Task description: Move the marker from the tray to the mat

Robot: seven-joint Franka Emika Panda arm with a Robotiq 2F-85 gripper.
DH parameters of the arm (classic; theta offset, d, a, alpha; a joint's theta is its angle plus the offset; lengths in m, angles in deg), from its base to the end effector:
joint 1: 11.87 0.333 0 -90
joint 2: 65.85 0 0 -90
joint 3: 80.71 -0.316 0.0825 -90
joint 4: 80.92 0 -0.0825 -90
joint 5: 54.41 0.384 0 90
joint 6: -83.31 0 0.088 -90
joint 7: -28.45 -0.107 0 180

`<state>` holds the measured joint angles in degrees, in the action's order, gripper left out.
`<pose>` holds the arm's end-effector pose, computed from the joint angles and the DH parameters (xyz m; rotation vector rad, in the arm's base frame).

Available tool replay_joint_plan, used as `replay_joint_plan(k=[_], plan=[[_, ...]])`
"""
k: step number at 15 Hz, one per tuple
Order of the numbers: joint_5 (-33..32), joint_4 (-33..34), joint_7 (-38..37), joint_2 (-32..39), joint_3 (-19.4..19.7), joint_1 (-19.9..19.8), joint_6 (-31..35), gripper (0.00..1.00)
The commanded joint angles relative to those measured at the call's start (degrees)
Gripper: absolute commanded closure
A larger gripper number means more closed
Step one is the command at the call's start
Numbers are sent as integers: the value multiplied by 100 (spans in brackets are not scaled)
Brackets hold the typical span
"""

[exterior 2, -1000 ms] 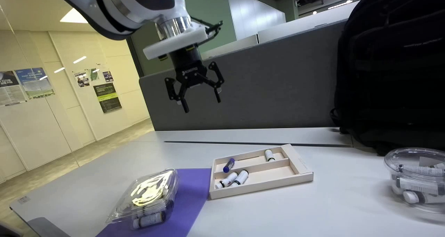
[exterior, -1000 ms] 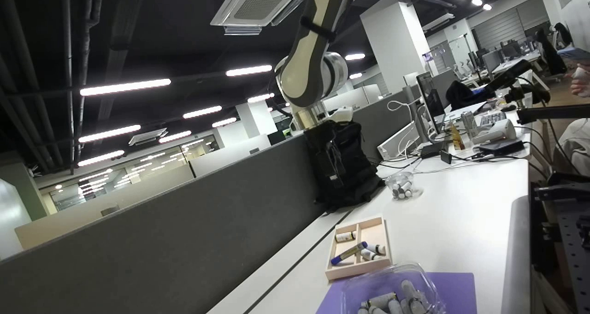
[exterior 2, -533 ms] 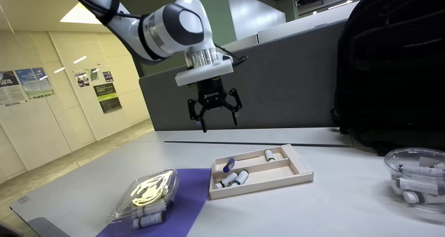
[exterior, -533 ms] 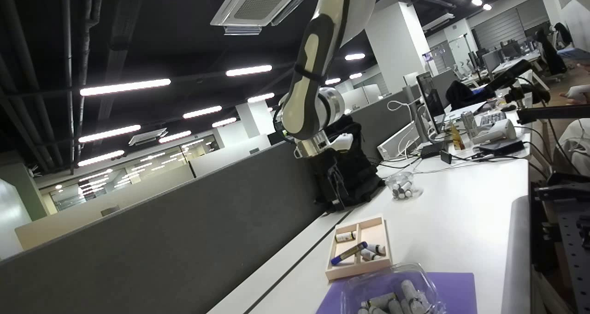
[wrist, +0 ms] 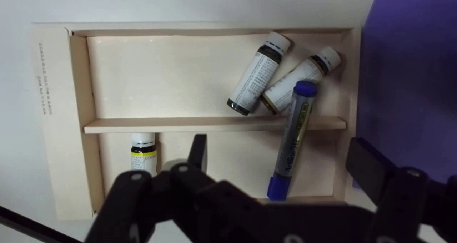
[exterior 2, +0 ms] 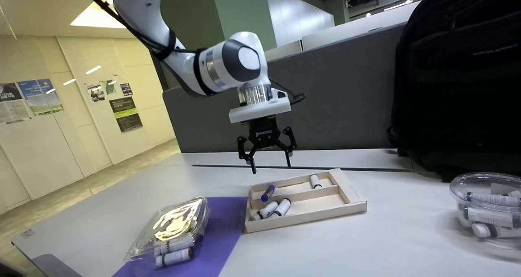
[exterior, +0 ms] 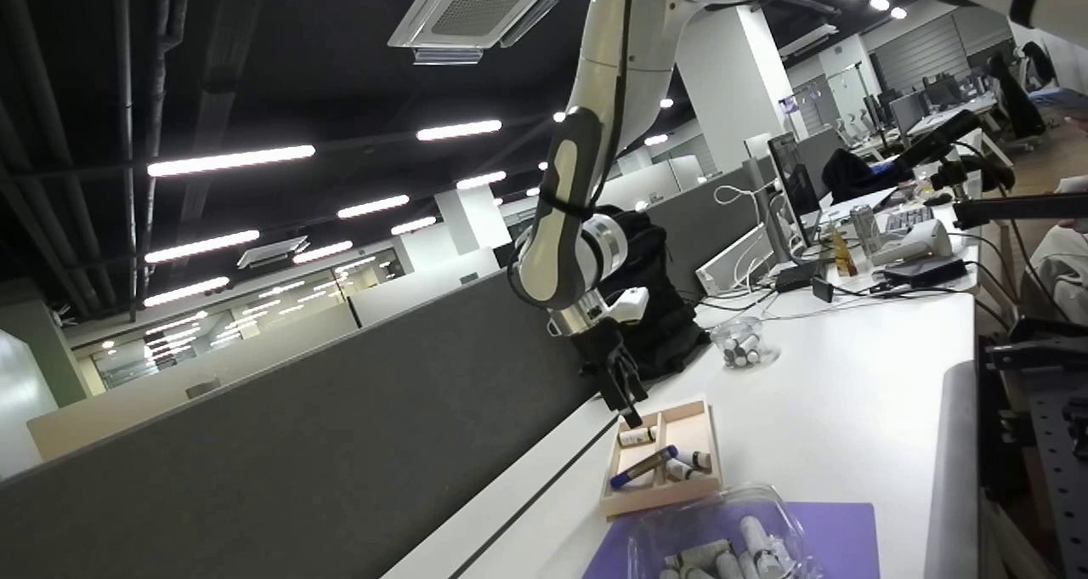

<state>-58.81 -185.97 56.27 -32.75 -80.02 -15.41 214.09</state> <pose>0.6311 -0.0481 0.2043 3.0258 0.7199 -0.2191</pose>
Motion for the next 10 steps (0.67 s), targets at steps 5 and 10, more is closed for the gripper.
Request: replay_joint_plan(k=[5, 10], plan=[[-428, 732, -179, 696, -104, 56, -535, 0], [-699, 824, -202, 916, -147, 207, -670, 25]])
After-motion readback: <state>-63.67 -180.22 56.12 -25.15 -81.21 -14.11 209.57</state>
